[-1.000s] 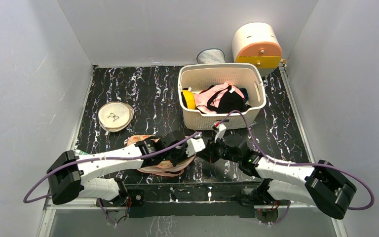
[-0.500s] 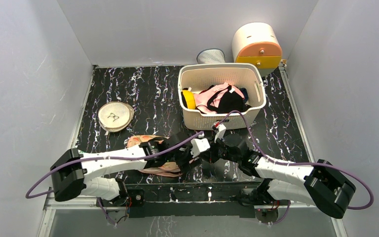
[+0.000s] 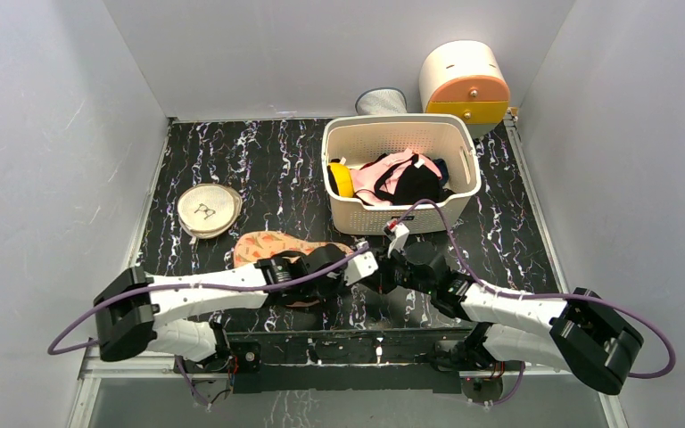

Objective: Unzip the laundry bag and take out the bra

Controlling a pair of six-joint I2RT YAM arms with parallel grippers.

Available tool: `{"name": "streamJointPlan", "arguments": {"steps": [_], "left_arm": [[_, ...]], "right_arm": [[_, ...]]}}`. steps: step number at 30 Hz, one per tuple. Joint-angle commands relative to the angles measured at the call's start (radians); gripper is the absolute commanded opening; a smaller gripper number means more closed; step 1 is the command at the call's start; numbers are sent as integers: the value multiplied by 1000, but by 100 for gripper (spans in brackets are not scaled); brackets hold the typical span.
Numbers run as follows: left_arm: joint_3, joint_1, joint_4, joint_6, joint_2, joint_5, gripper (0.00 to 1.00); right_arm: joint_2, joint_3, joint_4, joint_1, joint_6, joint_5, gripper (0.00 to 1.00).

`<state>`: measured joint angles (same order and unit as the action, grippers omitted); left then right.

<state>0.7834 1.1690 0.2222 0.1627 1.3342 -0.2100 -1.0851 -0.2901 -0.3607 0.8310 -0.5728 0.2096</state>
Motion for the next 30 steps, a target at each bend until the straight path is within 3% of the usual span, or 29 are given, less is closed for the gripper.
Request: {"name": "streamJointPlan", "arguments": {"steps": [1, 11, 12, 13, 15, 17, 24, 30], "left_arm": [[-19, 3, 82, 59, -150, -18, 25], [-88, 6, 167, 178, -413, -20, 2], [-84, 6, 169, 170, -414, -19, 4], [-79, 6, 167, 159, -409, -9, 13], [-75, 6, 132, 129, -384, 32, 44], [-73, 6, 70, 98, -343, 93, 57], [-90, 9, -216, 42, -196, 87, 65], [-32, 13, -235, 87, -15, 65, 65]], "right_arm": [[36, -35, 6, 4, 36, -72, 0], [91, 18, -12, -33, 51, -153, 0], [87, 10, -7, -33, 53, -143, 0], [83, 1, -3, -33, 55, -133, 0], [66, -15, -9, -33, 59, -86, 0], [43, -25, -29, -33, 62, -38, 0], [41, -11, -113, -33, 36, 50, 0], [42, 2, -144, -32, 7, 80, 0]]}}
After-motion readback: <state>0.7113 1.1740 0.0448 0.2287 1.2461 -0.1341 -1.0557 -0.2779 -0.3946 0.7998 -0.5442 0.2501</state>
